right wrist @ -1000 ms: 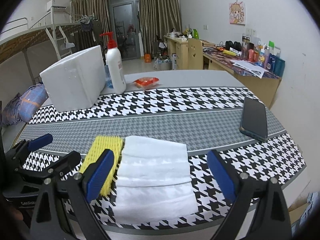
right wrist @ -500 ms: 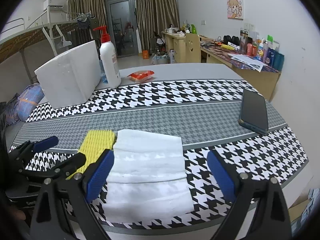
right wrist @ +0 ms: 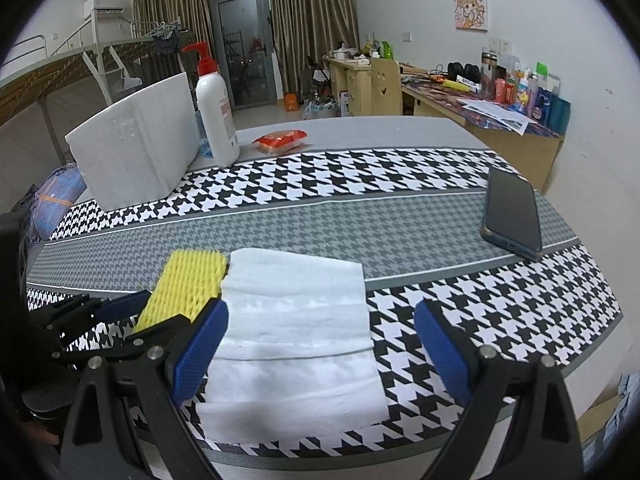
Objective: Organize soft objects
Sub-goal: 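Grasp the yellow foam net sleeve with the left tool and lift it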
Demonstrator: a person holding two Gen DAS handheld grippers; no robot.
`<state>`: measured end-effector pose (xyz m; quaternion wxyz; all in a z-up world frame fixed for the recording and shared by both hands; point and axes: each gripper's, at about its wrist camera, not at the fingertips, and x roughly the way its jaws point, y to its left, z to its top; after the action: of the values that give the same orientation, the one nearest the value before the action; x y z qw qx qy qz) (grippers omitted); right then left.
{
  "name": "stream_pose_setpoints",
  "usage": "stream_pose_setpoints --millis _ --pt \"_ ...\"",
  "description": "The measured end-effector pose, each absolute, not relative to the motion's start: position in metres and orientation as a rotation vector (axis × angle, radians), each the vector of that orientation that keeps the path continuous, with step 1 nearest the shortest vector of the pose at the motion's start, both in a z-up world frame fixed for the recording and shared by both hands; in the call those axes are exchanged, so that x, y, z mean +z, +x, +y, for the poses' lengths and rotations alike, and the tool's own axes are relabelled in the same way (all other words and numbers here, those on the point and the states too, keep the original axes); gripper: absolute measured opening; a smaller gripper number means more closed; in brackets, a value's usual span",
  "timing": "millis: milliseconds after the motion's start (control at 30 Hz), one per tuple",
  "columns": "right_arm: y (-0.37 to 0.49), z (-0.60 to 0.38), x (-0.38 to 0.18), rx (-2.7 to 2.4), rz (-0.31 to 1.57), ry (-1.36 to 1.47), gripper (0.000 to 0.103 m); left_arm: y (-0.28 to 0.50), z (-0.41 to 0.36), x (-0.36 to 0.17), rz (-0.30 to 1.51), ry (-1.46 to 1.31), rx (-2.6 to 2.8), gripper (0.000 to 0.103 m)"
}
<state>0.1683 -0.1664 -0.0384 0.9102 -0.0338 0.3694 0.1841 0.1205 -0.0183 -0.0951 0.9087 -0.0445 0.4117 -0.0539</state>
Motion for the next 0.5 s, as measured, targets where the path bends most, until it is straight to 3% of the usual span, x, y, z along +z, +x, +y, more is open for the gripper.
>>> stream_pose_setpoints --millis 67,133,233,500 --pt "0.168 -0.166 -0.039 0.383 0.764 -0.068 0.096 0.120 -0.019 -0.096 0.850 -0.094 -0.135 0.031" --pt "0.169 -0.166 -0.041 0.381 0.771 -0.066 0.096 0.120 -0.021 -0.096 0.848 -0.094 -0.141 0.027" --pt "0.168 -0.166 -0.041 0.385 0.773 -0.065 0.096 0.117 -0.017 -0.091 0.829 -0.101 -0.124 0.010" --pt "0.166 -0.154 -0.047 0.423 0.787 -0.097 0.096 0.115 -0.008 -0.085 0.807 -0.111 -0.127 0.010"
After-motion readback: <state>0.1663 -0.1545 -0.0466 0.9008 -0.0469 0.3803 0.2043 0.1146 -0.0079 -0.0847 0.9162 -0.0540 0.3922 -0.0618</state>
